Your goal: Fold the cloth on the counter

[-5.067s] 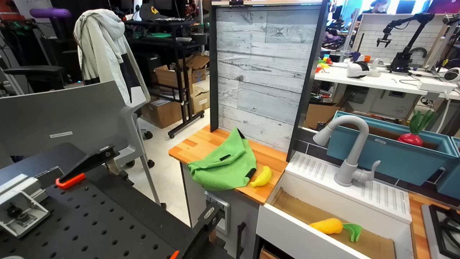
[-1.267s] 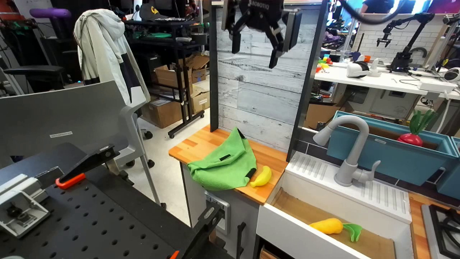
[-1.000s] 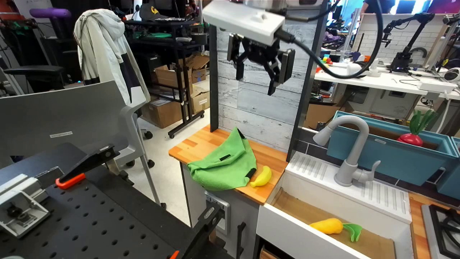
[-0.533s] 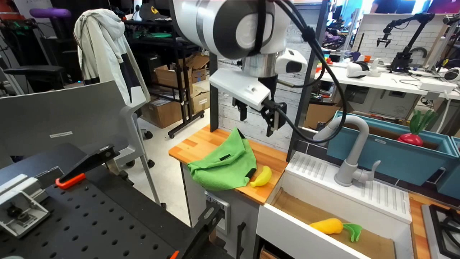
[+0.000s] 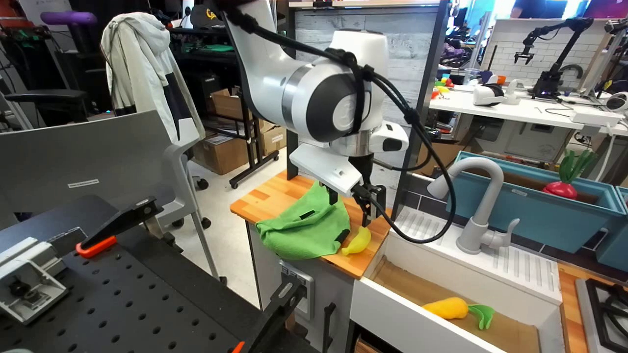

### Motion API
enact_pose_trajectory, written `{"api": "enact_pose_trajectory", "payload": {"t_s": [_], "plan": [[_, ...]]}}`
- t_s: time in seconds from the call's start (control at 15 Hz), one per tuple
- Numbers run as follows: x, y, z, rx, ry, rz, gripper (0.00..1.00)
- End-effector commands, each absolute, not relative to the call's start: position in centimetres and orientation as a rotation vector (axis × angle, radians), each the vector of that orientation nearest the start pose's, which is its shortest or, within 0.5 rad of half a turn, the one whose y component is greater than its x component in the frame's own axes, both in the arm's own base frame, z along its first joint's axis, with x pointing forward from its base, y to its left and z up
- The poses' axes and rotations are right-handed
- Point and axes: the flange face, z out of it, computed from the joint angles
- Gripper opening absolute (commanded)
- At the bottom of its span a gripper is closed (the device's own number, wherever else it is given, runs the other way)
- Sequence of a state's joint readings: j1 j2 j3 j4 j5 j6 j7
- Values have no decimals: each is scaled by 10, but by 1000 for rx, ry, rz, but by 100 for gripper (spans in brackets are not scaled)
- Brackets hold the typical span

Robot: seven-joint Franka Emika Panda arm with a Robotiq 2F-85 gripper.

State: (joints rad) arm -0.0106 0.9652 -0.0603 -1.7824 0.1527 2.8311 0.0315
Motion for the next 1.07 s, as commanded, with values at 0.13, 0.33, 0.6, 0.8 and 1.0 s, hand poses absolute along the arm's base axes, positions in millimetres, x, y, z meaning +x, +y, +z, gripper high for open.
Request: {"api": "enact_pose_trajectory", "payload": {"t_s": [0.13,0.33,0.6,0.8,1.0], "plan": [[641,-34,-4,-3186,222,-23,100],[647,-29,-12,-3174,181,32,100],[660,-28,1,-3119,215,11,100],[656,-27,0,-3137,216,3,100],[658,-27,1,-3136,218,1,100]]}}
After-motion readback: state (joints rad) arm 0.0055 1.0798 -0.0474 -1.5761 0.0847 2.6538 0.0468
